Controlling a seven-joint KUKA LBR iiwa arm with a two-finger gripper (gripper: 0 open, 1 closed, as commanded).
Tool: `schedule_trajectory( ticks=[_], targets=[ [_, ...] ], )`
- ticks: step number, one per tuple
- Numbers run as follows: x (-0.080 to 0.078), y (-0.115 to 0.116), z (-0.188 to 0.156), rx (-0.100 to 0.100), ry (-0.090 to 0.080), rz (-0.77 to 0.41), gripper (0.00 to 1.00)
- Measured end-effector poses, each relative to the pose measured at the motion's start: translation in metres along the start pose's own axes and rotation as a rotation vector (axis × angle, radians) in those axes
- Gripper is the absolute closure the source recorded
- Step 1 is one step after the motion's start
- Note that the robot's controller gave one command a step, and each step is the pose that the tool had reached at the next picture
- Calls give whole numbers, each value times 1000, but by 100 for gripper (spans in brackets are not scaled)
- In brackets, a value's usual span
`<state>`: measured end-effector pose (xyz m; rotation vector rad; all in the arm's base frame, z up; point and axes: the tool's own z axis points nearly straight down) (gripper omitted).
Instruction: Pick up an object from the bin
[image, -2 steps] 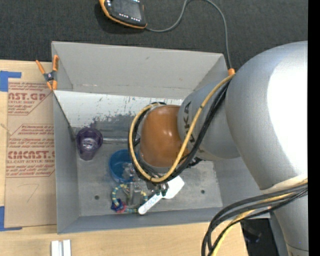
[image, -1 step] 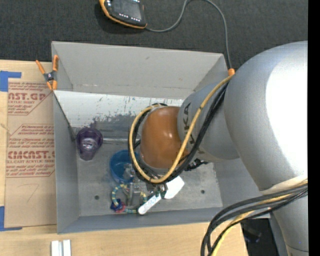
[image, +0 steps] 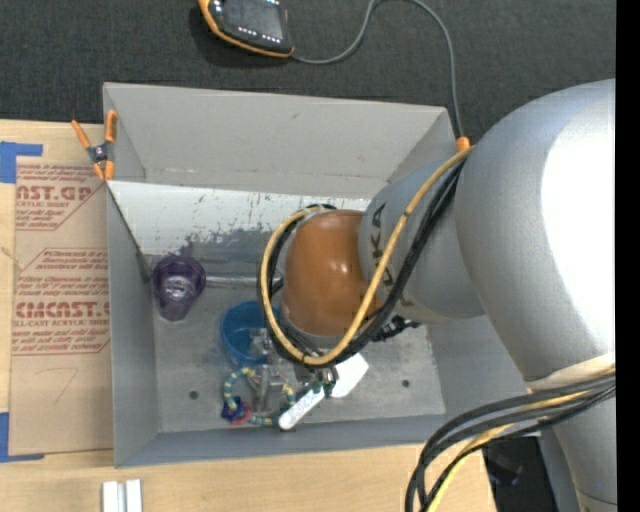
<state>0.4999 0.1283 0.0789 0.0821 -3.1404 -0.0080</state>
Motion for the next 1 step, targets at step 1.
schedule_trajectory(
  ticks=[1],
  targets=[
    [-1,0,-18,-1,-4,-1,100]
  ],
)
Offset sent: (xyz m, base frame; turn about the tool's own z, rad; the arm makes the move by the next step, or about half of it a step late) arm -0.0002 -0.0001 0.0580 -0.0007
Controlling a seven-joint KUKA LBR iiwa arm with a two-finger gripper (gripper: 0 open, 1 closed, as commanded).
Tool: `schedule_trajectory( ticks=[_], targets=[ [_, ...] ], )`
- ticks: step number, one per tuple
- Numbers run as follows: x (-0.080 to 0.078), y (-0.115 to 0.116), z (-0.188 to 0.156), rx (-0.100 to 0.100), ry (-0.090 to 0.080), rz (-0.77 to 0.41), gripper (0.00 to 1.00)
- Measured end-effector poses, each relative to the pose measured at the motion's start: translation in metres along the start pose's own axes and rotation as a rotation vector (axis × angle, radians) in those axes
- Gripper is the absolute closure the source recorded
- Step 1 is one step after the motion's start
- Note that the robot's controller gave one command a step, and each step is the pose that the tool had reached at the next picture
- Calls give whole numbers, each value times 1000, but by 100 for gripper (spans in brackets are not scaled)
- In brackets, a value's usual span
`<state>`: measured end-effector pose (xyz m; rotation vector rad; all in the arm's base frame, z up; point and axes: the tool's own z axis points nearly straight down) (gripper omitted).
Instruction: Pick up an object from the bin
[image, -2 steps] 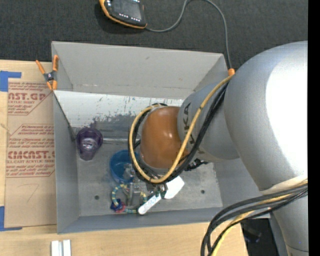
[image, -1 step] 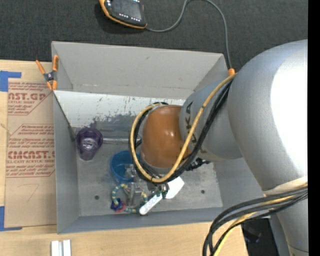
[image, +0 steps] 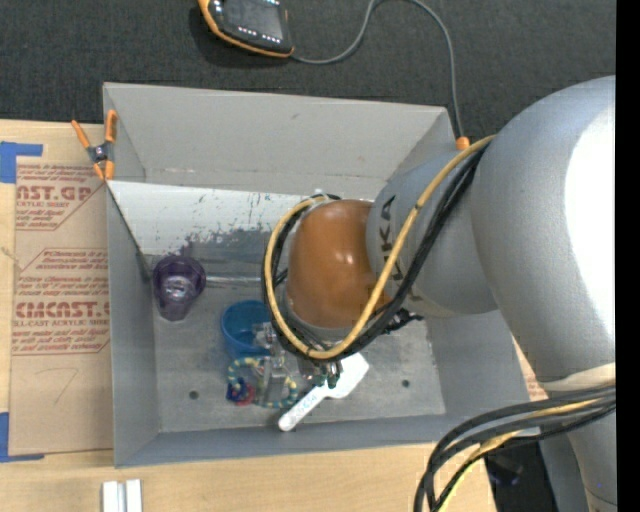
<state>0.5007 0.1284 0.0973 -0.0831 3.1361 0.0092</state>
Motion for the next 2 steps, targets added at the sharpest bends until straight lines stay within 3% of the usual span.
schedule_trajectory(
  ticks=[2],
  targets=[
    [-2,0,-26,-1,-4,1,100]
  ],
)
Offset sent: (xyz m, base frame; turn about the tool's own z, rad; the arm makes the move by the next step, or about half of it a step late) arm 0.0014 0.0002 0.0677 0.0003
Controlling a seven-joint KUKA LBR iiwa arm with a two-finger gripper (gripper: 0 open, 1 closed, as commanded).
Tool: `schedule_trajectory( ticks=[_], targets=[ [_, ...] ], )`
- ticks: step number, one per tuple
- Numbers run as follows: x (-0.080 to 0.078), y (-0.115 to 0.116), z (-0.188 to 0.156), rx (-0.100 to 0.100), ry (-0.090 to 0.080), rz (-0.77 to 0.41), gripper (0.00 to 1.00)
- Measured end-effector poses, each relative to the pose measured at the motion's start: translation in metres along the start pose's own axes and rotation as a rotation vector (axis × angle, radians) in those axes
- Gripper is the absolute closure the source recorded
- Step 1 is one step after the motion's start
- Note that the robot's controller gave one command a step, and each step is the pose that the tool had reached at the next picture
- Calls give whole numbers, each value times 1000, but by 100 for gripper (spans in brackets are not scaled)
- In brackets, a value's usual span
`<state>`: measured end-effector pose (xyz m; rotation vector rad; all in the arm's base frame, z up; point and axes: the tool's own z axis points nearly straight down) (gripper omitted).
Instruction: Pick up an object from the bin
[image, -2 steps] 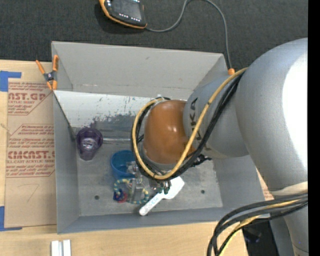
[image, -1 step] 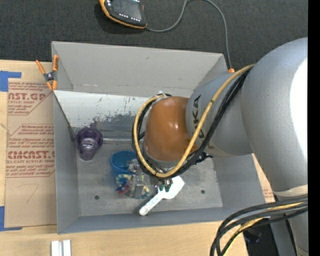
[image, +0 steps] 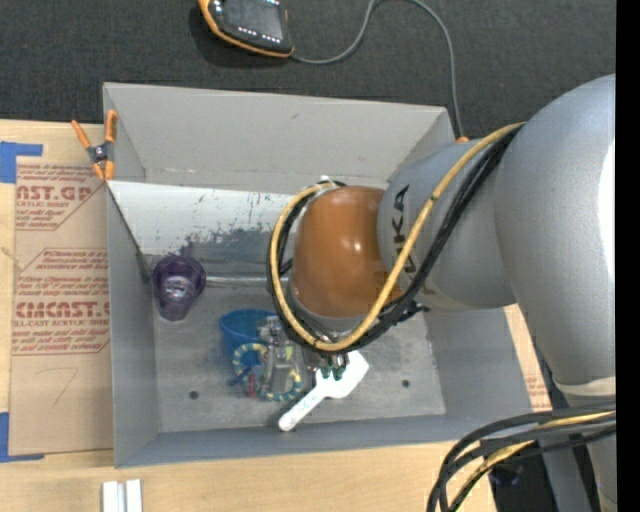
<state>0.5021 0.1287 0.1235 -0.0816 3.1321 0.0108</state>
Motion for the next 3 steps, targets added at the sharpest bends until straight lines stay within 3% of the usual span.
schedule_trajectory(
  ticks=[3],
  targets=[
    [0,1,-39,0,1,0,100]
  ],
)
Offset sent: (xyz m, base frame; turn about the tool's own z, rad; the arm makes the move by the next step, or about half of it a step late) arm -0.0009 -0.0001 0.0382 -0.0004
